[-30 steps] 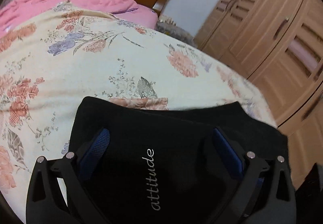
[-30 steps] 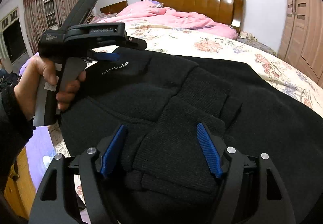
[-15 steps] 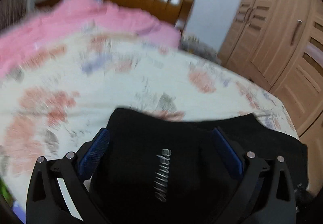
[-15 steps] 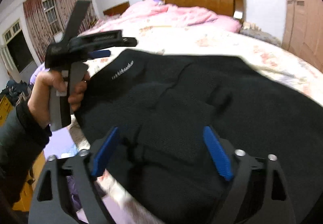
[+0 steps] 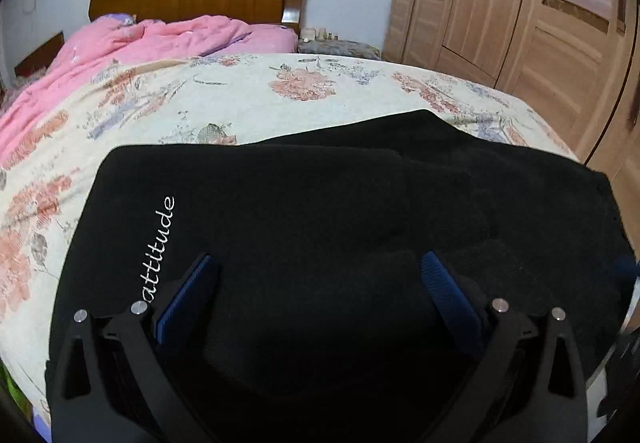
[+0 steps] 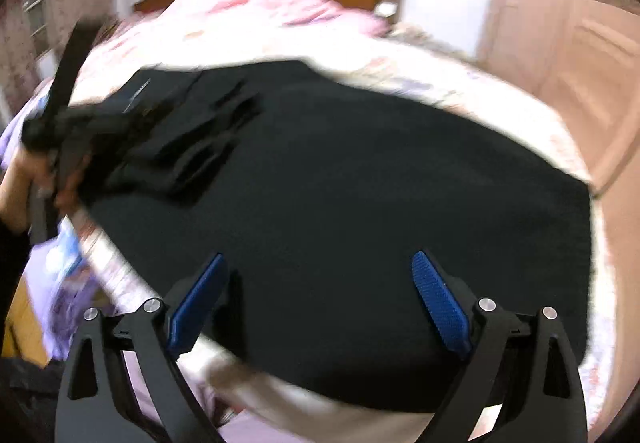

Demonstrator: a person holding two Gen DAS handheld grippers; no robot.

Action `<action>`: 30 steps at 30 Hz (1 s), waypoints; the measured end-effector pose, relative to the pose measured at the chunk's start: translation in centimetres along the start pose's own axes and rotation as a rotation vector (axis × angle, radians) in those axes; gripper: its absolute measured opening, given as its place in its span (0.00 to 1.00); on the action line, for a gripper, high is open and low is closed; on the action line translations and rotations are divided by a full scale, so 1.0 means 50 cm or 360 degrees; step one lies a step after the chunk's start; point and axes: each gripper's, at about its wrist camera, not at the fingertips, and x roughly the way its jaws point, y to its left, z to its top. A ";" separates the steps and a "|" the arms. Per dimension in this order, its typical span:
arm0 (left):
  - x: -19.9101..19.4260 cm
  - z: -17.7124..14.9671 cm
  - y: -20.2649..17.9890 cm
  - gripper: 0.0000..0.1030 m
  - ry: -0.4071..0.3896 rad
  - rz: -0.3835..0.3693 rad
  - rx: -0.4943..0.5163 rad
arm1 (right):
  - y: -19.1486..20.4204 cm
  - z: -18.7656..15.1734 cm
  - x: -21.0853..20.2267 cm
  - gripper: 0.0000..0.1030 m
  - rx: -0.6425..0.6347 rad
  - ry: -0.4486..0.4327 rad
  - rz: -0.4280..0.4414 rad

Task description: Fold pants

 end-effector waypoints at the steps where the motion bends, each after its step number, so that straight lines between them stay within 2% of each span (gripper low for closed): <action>1: -0.001 -0.004 -0.001 0.99 -0.0006 0.0005 -0.0002 | -0.027 -0.001 0.006 0.89 0.0066 0.0010 -0.0042; 3: 0.000 -0.007 0.002 0.99 -0.0018 -0.0002 -0.0013 | -0.083 -0.018 0.037 0.90 0.0184 0.0112 -0.0098; 4: -0.002 -0.006 0.002 0.99 -0.0020 -0.0004 -0.0018 | -0.101 -0.028 0.033 0.90 0.0216 0.0078 -0.0018; 5: -0.003 -0.007 0.001 0.99 -0.0023 0.0000 -0.0019 | -0.108 -0.034 0.024 0.90 0.0211 0.0067 0.0023; 8: -0.002 -0.005 -0.001 0.99 -0.0022 0.0009 -0.0021 | -0.109 -0.033 -0.004 0.90 0.0171 0.0116 -0.0010; 11: -0.002 -0.004 -0.005 0.99 -0.0029 0.0033 -0.0018 | -0.119 -0.013 -0.018 0.91 0.0177 0.0059 -0.0128; 14: -0.003 -0.005 -0.004 0.99 -0.0029 0.0033 -0.0019 | -0.149 0.006 0.011 0.93 0.0245 0.0025 -0.0165; 16: -0.003 -0.005 -0.003 0.99 -0.0026 0.0030 -0.0020 | -0.175 0.014 0.052 0.93 0.0311 0.0082 -0.0222; 20: -0.003 -0.005 -0.003 0.99 -0.0030 0.0027 -0.0021 | -0.172 -0.006 0.068 0.96 0.0206 0.0088 -0.0283; 24: -0.004 -0.005 -0.003 0.99 -0.0035 0.0027 -0.0022 | -0.180 -0.021 0.054 0.96 0.0209 0.0078 -0.0230; 30: -0.003 -0.005 -0.002 0.99 -0.0033 0.0024 -0.0025 | -0.176 -0.017 0.058 0.96 0.0211 0.0056 -0.0234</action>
